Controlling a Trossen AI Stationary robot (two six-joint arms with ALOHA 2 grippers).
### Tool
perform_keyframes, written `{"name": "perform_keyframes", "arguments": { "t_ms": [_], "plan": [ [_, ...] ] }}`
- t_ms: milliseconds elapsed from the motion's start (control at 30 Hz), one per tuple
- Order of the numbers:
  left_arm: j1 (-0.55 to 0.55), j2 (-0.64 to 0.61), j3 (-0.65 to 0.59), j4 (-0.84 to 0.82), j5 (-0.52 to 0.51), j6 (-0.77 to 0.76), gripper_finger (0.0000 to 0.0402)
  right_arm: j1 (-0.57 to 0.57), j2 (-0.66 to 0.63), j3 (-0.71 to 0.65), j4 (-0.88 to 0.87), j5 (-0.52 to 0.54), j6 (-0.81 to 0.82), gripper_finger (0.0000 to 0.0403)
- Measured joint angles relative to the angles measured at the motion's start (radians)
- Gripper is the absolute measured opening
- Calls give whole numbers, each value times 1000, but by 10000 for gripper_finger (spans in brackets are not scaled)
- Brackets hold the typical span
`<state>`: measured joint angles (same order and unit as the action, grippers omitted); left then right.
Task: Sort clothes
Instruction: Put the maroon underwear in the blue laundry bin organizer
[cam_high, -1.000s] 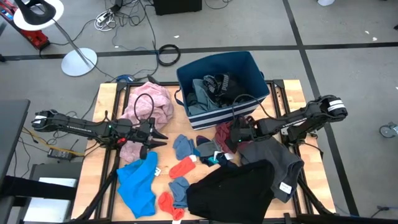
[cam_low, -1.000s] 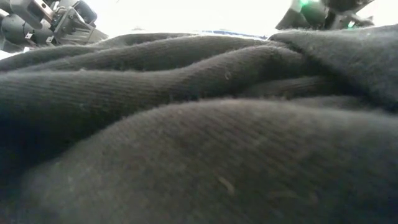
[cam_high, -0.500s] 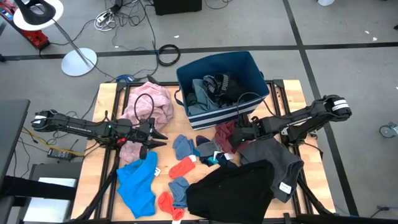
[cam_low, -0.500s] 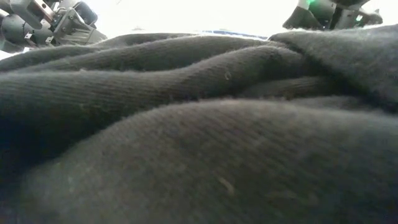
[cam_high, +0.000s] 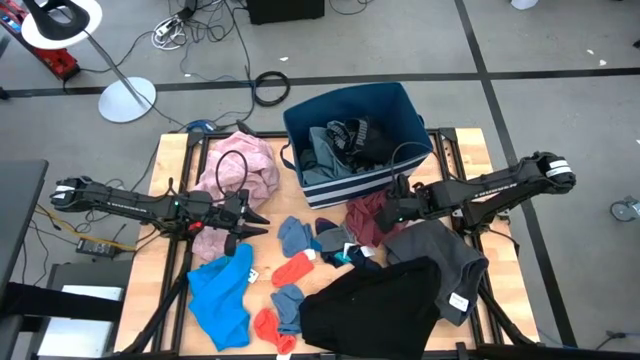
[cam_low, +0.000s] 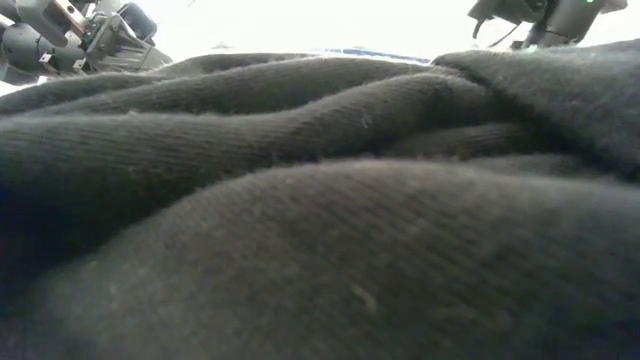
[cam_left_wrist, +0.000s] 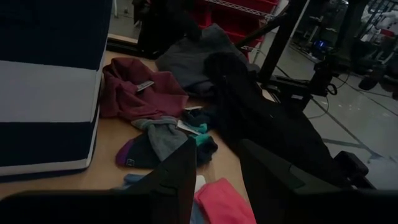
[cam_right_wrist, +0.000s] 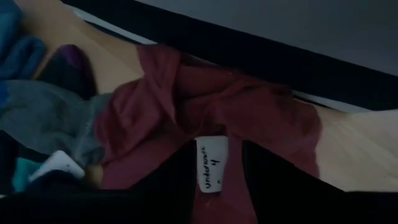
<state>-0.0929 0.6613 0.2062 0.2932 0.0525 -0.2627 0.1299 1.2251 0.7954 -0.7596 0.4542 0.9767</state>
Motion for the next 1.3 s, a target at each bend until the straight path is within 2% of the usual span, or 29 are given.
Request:
{"name": "perform_keyframes", "arguments": {
  "t_ms": [167,567,667,733,800,867,1100,1300],
  "plan": [
    [0,0,0,1,0,0,129,-2,0,-58,-1,0,28,127],
    [0,0,0,1,0,0,129,-6,94,-186,191,-3,52,122],
    [0,0,0,0,0,0,129,-10,117,-198,197,-5,53,100],
    [0,0,0,0,0,0,129,-9,117,-202,198,-6,53,69],
    [0,0,0,-4,0,0,129,-9,117,-202,199,-6,51,27],
    [0,0,0,-7,0,0,129,-2,114,-202,197,-6,45,10],
    [1,0,0,-75,-79,-1,129,33,114,-151,137,-10,52,5],
    [1,0,0,-87,-90,23,129,74,114,-3,-56,26,50,3]
  ]
}}
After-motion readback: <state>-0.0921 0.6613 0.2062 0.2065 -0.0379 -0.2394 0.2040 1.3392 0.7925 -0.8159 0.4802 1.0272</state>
